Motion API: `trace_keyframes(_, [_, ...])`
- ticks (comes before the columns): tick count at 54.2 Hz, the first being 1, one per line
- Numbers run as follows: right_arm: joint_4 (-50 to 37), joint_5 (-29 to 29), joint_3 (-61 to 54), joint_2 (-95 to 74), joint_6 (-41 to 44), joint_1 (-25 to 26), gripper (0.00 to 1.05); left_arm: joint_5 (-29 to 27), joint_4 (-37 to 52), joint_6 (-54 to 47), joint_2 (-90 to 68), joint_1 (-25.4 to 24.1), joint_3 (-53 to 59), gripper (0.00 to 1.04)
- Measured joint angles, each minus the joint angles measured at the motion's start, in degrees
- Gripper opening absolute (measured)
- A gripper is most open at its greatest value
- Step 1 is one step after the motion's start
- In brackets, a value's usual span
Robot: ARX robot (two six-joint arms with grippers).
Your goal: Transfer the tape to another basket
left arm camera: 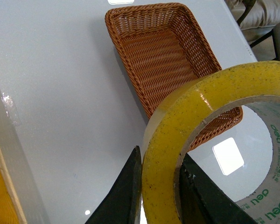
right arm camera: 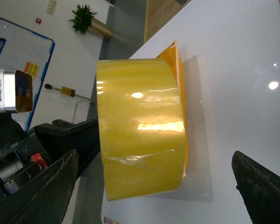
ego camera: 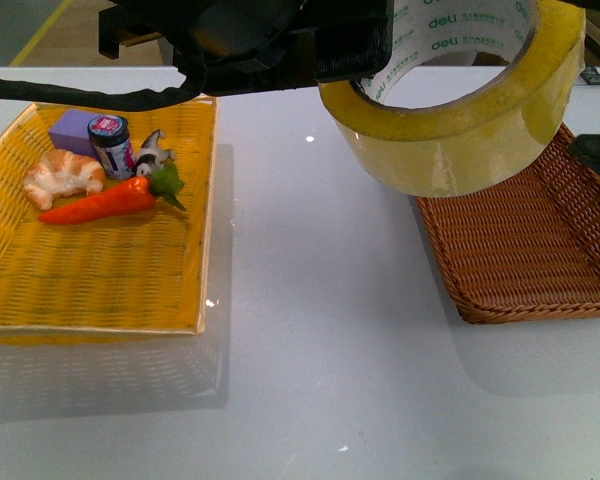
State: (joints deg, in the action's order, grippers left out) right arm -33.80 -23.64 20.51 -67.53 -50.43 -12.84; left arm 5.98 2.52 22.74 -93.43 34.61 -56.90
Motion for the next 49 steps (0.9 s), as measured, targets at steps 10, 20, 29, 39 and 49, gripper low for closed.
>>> trace_keyframes(10, [-2.4, -0.8, 3.2, -6.6, 0.5, -2.1, 0.96, 0.3, 0.0, 0.0, 0.1, 0.0, 0.2, 0.15])
trace_keyframes(20, [-4.6, -0.8, 4.2, -8.9, 1.0, -3.3, 0.80, 0.7, 0.0, 0.0, 0.1, 0.0, 0.5, 0.15])
trace_keyframes(29, [-5.7, -0.3, 4.5, -9.4, 1.2, -3.8, 0.57, 1.0, 0.0, 0.3, 0.5, -0.1, 0.6, 0.15])
trace_keyframes(39, [-6.3, 0.3, 4.5, -9.6, 0.8, -4.2, 0.46, 1.0, 0.1, 0.5, 1.0, -0.2, 0.7, 0.15])
trace_keyframes(49, [-6.7, 0.1, 4.3, -9.6, 0.7, -4.4, 0.46, -0.9, 2.5, -0.4, 2.2, -0.2, 1.8, 0.34])
